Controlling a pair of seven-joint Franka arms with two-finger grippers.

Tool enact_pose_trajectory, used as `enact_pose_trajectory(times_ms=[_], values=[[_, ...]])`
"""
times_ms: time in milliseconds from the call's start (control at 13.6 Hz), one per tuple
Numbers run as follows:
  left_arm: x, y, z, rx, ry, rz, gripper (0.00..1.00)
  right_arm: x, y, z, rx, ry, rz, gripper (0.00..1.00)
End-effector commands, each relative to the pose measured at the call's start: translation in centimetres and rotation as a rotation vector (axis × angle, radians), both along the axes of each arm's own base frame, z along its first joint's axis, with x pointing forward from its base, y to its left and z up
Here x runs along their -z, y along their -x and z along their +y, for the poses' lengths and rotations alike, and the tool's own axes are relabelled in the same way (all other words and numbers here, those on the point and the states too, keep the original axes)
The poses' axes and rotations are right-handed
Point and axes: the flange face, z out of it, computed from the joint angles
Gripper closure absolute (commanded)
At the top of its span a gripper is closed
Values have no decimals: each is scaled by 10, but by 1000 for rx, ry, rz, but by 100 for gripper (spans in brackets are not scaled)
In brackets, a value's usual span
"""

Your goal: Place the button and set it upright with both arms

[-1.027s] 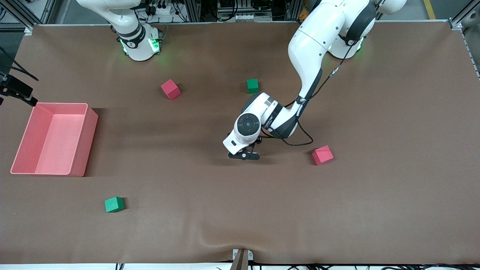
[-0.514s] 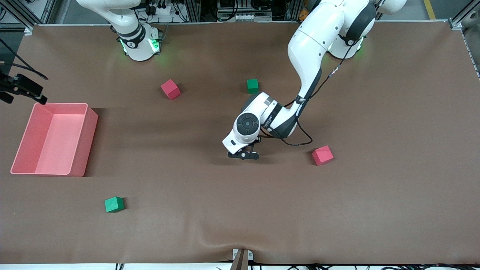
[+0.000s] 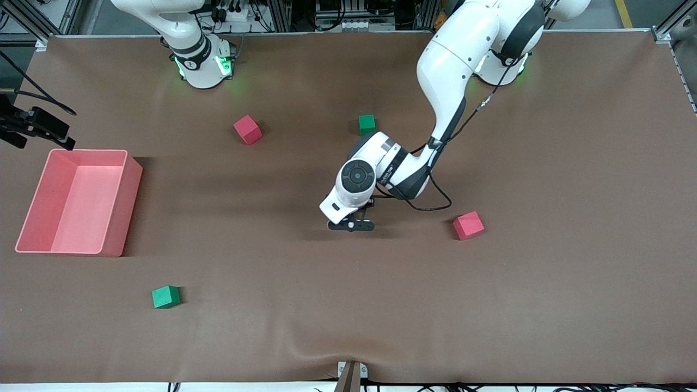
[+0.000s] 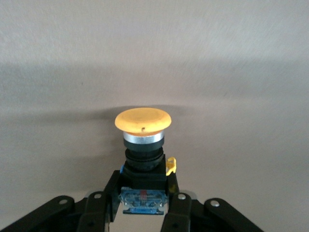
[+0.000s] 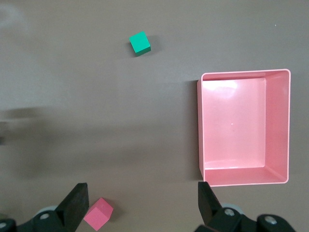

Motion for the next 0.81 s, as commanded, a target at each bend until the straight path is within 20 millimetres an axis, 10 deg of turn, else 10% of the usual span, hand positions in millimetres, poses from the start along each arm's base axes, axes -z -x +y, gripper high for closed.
enact_pose_trajectory(times_ms=[0, 293, 734], values=[[-38, 0, -19, -112, 61, -97, 100, -7, 6, 1, 11, 1, -2, 0], [-54, 16, -49, -265, 7, -427, 100, -7, 6, -2, 6, 0, -2, 0], [-23, 34, -61, -279, -100, -746, 100, -8, 6, -11, 23, 0, -3, 0]])
